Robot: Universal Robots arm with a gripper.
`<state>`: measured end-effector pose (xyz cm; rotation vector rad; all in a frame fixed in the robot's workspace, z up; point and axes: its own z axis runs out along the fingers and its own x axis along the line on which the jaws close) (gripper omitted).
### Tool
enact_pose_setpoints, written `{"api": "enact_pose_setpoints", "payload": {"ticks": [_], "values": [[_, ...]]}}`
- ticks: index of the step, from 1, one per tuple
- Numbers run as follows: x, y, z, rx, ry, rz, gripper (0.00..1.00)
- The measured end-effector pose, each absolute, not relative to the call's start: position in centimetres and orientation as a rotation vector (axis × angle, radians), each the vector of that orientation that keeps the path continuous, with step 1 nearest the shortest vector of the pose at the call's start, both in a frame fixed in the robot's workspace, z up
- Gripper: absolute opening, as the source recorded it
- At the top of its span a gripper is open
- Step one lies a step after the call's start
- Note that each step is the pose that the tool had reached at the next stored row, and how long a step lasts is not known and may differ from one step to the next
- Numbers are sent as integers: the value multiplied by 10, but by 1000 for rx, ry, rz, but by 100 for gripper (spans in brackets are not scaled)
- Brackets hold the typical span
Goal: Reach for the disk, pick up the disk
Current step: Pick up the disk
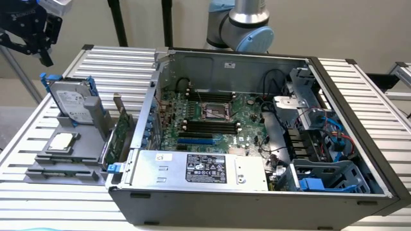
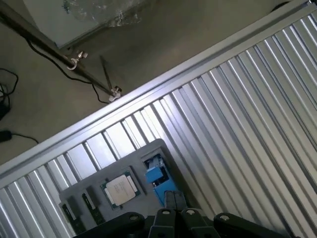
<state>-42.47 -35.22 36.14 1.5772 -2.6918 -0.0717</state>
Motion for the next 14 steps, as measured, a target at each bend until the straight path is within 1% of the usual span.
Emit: {"api": "enact_pose_setpoints", "payload": {"ticks": [14], "values": [[-425,-352,353,1903,-2466,-67,11]]}}
